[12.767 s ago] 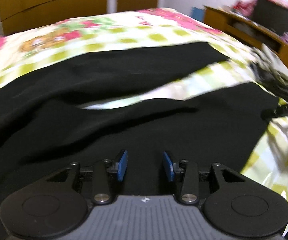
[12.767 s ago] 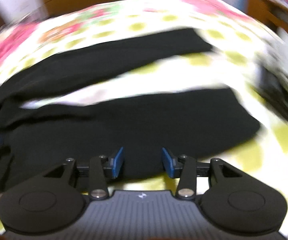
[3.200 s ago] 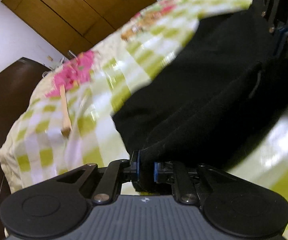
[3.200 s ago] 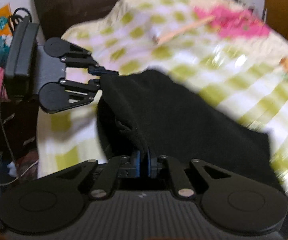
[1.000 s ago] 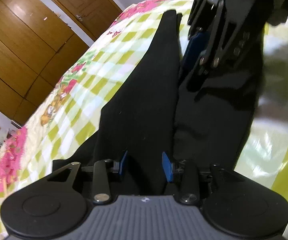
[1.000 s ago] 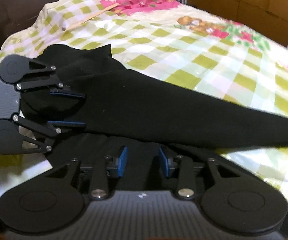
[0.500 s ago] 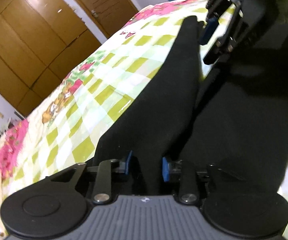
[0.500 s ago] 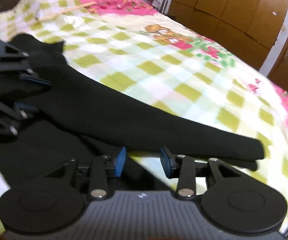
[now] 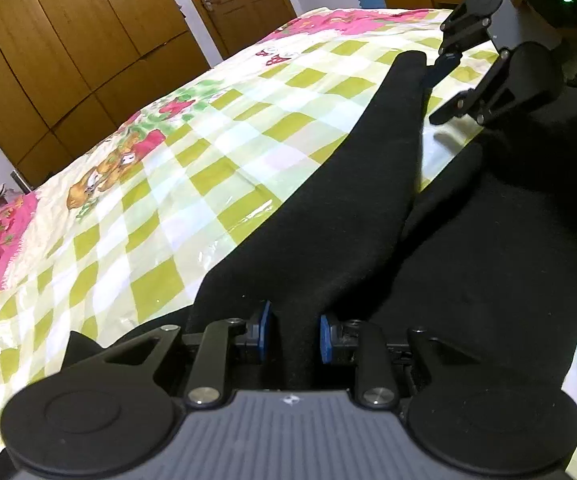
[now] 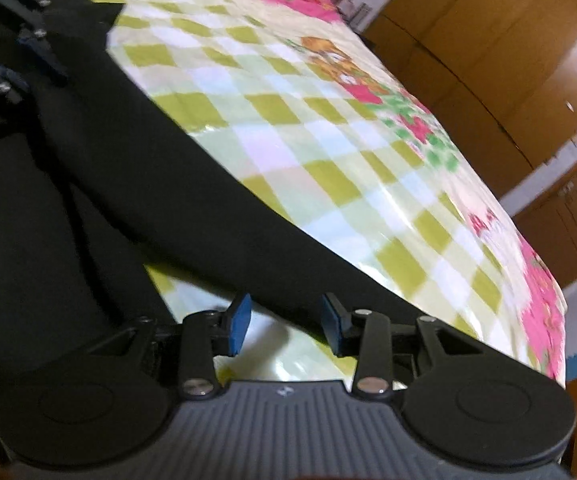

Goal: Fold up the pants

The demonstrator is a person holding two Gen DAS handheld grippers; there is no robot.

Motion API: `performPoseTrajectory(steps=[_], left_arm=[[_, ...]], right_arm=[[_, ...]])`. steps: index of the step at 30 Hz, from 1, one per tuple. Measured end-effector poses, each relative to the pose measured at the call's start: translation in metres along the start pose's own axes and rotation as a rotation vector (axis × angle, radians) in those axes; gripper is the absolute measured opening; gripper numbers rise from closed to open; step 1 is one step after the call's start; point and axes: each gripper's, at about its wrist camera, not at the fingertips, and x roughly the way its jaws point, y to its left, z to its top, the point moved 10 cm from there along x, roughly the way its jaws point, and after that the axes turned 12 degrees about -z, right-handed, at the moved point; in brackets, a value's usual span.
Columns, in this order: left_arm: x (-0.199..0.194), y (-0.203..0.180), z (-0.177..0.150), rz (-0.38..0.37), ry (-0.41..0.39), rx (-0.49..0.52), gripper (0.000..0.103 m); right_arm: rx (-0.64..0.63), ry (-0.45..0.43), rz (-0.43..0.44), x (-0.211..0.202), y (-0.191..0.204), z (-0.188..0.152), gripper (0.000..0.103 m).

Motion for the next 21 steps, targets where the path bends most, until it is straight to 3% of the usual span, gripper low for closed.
performPoseTrajectory(steps=[5,11,21], left_arm=[[0.006,-0.002,0.004,-0.013,-0.003,-0.006,0.040],[0.006,-0.004,0.003,-0.021,0.000,-0.002,0.040],[0.006,-0.006,0.002,-0.038,-0.003,-0.020,0.040]], right_arm=[[-0.013,0.051,-0.073,0.013,-0.016,-0.016,0.038],[-0.108,0.044,-0.152,0.025,-0.024,-0.012,0.037],[-0.249,0.052,-0.193,0.029,-0.026,-0.026,0.037]])
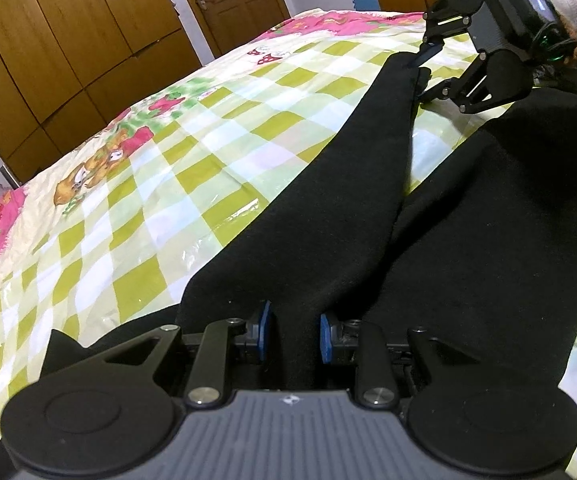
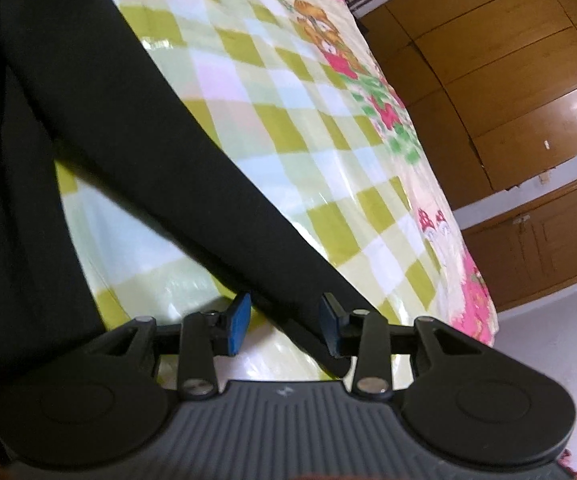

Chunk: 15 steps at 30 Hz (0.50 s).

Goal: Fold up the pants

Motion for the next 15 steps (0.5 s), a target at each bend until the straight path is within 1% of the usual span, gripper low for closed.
performPoseTrajectory(steps=[3,6,9,12,15], left_arm=[[-0.001,-0.002,0.000,-0.005,0.000,0.002,0.040],[-0.002,-0.003,0.000,-0.012,0.000,0.002,0.040],[-0.002,-0.003,-0.001,-0.020,0.000,-0.004,0.040],[0.000,-0.002,-0.002,-0.023,0.002,-0.009,0.040],[-0.002,-0.002,-0.001,-0.026,-0.002,-0.020,0.040]], right_arm=[[-0.011,-0.004,-0.020,0.005,0.000,0.002,0.037],[-0.047,-0.027,-0.039,0.007,-0.001,0.006,0.037],[-0.051,-0.042,-0.046,0.004,-0.011,0.010,0.037],[-0.057,-0.056,-0.033,-0.001,-0.016,0.013,0.038],[-0.109,-0.053,-0.029,0.004,-0.010,0.013,0.038]])
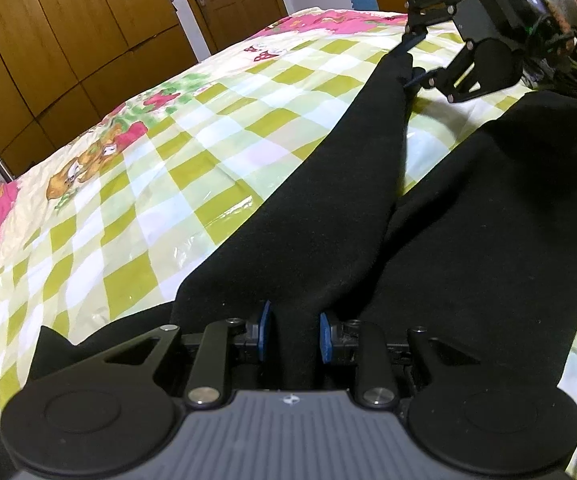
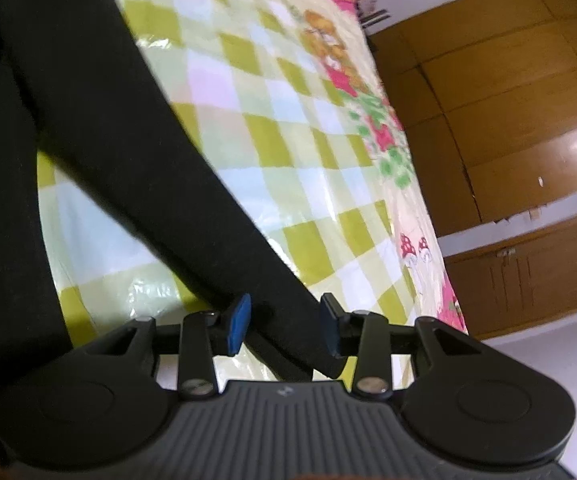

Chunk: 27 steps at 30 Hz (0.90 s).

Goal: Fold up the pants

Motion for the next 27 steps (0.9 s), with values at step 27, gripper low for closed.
performPoseTrajectory(steps=[27], left_arm=[[-0.019,0.014,0.007,0.017,-0.090,-0.097,0.035]], right_arm=[[0.295,-0.273,0.249,-0.069,0.062,0.136,0.023]])
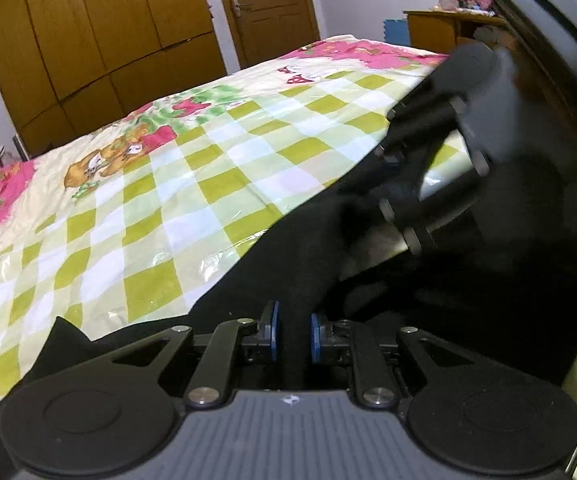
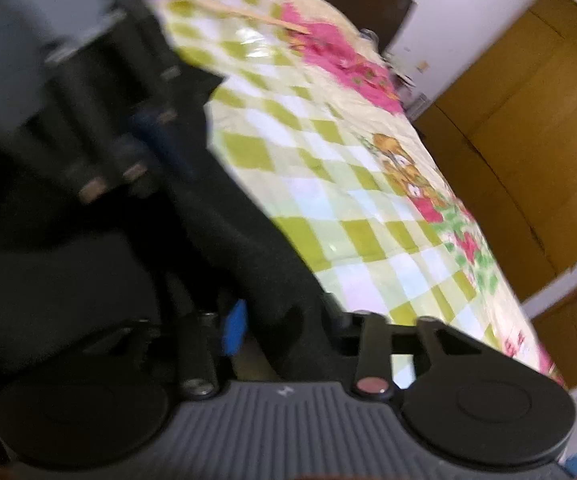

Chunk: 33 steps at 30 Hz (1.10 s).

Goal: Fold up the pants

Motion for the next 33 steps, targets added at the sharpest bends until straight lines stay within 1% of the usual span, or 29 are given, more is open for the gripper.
performPoseTrajectory(steps=[1,2,3,4,6,7,8,9,10,12,14,16,17,18,19,20,22,24,27,29,30,31,33], left_arm=[[-0.002,-0.003,-0.001,0.010,-0.003,0.013,0.042],[-0.004,-0.007,-0.003,0.025,-0.008,0.029,0.047],[-0.003,-0.012,-0.004,0.042,-0.009,0.050,0.054],[-0.001,-0.017,-0.005,0.071,-0.007,0.085,0.057],[0.007,-0.024,-0.007,0.171,0.008,0.200,0.057],[0.012,-0.027,-0.008,0.187,0.020,0.225,0.052],[0.017,-0.027,-0.008,0.170,0.026,0.212,0.047],[0.018,-0.025,-0.006,0.164,0.033,0.189,0.035],[0.016,-0.020,-0.003,0.164,0.035,0.163,0.028],[0.008,-0.005,0.004,0.133,0.022,0.075,0.024],[-0.001,0.012,0.011,0.116,0.002,-0.015,0.023],[-0.005,0.024,0.016,0.111,-0.012,-0.072,0.022],[-0.006,0.030,0.018,0.100,-0.019,-0.104,0.021],[-0.007,0.033,0.021,0.084,-0.027,-0.134,0.021],[-0.008,0.035,0.024,0.072,-0.033,-0.151,0.021],[-0.009,0.035,0.026,0.064,-0.038,-0.157,0.021],[-0.011,0.032,0.031,0.060,-0.041,-0.139,0.021],[-0.013,0.027,0.032,0.050,-0.040,-0.133,0.021],[-0.014,0.026,0.031,0.050,-0.041,-0.133,0.021],[-0.018,0.025,0.032,0.053,-0.044,-0.131,0.021],[-0.021,0.025,0.032,0.054,-0.046,-0.130,0.021],[-0.020,0.027,0.033,0.052,-0.047,-0.129,0.021],[-0.022,0.025,0.033,0.048,-0.048,-0.120,0.021]], right_arm=[[0.075,0.022,0.020,0.002,-0.008,0.003,0.013],[0.144,0.041,0.033,0.004,-0.017,0.005,0.014],[0.175,0.045,0.039,0.004,-0.023,0.007,0.013],[0.197,0.042,0.043,0.004,-0.028,0.009,0.013],[0.229,0.043,0.059,0.000,-0.032,0.014,0.012],[0.251,0.043,0.069,0.000,-0.035,0.017,0.011],[0.268,0.041,0.072,-0.002,-0.035,0.020,0.011],[0.289,0.041,0.075,-0.003,-0.038,0.022,0.011],[0.309,0.040,0.081,-0.003,-0.041,0.024,0.011],[0.313,0.037,0.083,-0.009,-0.042,0.025,0.011],[0.286,0.033,0.073,-0.013,-0.041,0.024,0.011],[0.264,0.027,0.072,-0.017,-0.037,0.019,0.012],[0.262,0.031,0.071,-0.020,-0.033,0.017,0.014],[0.253,0.042,0.088,-0.021,-0.027,0.014,0.017],[0.244,0.033,0.090,-0.023,-0.022,0.013,0.020],[0.239,0.018,0.084,-0.025,-0.017,0.013,0.025],[0.212,0.014,0.058,-0.022,-0.007,0.013,0.031],[0.205,0.014,0.020,-0.013,-0.006,0.011,0.030],[0.270,0.019,-0.006,0.000,-0.017,0.013,0.030],[0.275,0.001,-0.031,0.001,-0.020,0.016,0.032],[0.267,-0.016,-0.026,-0.002,-0.016,0.018,0.034],[0.264,-0.035,-0.002,-0.009,-0.011,0.020,0.036],[0.258,-0.043,0.028,-0.017,-0.001,0.020,0.040]])
